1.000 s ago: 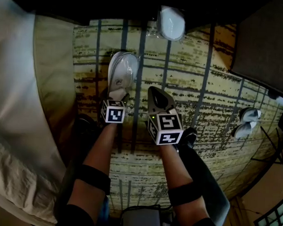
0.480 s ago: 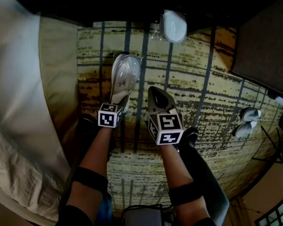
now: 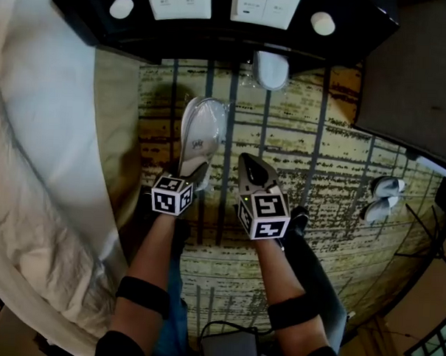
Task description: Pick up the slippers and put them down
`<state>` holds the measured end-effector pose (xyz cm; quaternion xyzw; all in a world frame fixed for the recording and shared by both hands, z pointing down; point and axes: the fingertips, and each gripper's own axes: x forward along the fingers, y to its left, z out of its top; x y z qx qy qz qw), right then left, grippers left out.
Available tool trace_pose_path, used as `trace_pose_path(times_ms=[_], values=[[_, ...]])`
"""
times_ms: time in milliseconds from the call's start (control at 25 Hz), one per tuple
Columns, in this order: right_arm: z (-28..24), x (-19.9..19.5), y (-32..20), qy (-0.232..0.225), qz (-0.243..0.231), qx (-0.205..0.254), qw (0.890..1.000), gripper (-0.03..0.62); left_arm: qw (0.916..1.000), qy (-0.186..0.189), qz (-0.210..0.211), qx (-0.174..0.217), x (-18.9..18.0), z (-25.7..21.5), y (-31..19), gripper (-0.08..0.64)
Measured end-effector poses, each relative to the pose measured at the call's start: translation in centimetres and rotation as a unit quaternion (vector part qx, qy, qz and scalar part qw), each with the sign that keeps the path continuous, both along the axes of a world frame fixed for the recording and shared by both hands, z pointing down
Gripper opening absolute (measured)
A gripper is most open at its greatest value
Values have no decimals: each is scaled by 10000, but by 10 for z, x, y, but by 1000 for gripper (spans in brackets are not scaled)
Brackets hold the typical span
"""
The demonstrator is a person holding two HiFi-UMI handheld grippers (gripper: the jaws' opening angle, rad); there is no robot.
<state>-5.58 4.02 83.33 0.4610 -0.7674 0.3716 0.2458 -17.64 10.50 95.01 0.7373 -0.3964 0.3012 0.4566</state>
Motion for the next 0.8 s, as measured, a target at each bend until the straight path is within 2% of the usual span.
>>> trace_pose_path(times_ms=[320, 600, 800], values=[[-29, -7, -24, -37, 66, 212, 9997, 0, 9991, 205, -110, 355, -4, -40, -71, 239], [-15, -21, -41, -221, 233, 377, 9988, 0, 9977, 287, -249, 564, -4, -35, -148, 239], [7, -22, -40, -241, 312, 413, 9984, 0, 9956, 208, -367, 835, -11, -35, -211, 239]])
